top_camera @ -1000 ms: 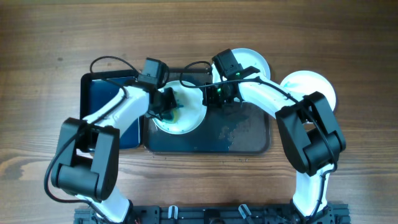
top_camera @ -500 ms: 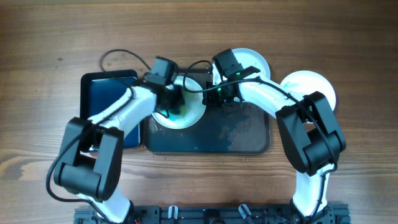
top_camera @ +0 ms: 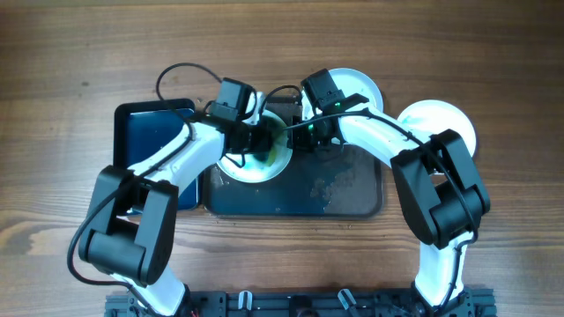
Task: Clean dirty plates on tray and stack at the side
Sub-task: 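Scrub the second plate with the sponge in left gripper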
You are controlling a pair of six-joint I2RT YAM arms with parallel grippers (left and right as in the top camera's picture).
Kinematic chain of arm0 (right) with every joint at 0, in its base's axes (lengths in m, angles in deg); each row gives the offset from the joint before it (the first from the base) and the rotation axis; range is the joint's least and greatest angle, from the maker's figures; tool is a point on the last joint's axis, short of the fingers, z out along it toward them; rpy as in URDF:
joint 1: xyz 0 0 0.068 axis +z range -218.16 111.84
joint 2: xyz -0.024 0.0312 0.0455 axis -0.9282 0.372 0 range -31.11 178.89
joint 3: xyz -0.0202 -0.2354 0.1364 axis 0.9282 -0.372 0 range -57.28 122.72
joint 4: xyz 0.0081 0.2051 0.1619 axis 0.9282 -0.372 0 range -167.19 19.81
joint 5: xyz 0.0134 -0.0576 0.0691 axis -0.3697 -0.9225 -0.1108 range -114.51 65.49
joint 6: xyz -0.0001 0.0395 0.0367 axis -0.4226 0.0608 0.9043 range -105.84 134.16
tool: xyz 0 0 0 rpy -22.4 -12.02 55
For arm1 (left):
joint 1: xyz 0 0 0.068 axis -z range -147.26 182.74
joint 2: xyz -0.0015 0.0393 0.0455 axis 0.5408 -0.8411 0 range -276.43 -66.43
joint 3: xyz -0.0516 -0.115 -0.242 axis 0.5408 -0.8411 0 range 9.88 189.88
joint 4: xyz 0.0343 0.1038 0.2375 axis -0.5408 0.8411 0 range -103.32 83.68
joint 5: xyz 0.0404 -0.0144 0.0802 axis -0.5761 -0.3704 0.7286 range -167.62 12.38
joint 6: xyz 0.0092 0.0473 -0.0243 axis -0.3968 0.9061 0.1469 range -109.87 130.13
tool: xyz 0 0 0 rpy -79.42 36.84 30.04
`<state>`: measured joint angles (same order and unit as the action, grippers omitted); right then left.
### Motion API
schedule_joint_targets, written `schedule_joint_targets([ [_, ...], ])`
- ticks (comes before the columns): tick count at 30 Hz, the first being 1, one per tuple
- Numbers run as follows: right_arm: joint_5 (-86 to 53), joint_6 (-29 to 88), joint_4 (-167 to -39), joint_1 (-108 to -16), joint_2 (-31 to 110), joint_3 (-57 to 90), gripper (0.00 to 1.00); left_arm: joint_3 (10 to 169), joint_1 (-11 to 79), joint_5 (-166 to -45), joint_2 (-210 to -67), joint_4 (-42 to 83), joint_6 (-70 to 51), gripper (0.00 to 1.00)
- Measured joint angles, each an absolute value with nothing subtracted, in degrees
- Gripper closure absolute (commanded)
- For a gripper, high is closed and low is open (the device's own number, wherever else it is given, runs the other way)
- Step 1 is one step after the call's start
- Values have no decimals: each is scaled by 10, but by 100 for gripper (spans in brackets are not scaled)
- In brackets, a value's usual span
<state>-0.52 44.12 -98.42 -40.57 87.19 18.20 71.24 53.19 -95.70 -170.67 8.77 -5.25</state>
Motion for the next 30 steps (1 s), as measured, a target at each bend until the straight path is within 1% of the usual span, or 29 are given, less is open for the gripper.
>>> schedule_joint_targets([
  [2,-5,441,-984,-406,872,182,96,712,536,-933,-1707,71,-50,96],
  [5,-5,441,-986,-406,872,182,96,713,536,-838,-1707,72,-63,96],
  [6,-5,441,-986,-406,872,182,96,714,536,-791,-1707,88,-77,96],
  [9,-3,441,-986,-406,872,182,96,715,529,-706,-1708,145,-125,96],
  [12,0,440,-987,-405,872,182,96,718,524,-689,-1708,213,-153,96],
  [14,2,437,-989,-402,872,182,96,721,525,-700,-1708,244,-157,96],
  [17,3,431,-989,-401,872,182,96,722,520,-752,-1707,273,-134,96],
  [20,3,428,-989,-402,872,182,96,721,507,-876,-1707,261,-55,96],
  [23,3,429,-989,-402,872,182,96,716,512,-1006,-1708,220,-1,96],
  [25,3,431,-989,-402,872,182,96,714,517,-1051,-1708,186,13,96],
  [27,3,435,-988,-402,872,182,96,713,520,-1055,-1708,154,9,96],
  [29,3,435,-988,-402,872,182,96,712,520,-1016,-1708,126,-7,96],
  [30,3,437,-989,-402,872,182,96,712,520,-971,-1708,112,-26,96],
])
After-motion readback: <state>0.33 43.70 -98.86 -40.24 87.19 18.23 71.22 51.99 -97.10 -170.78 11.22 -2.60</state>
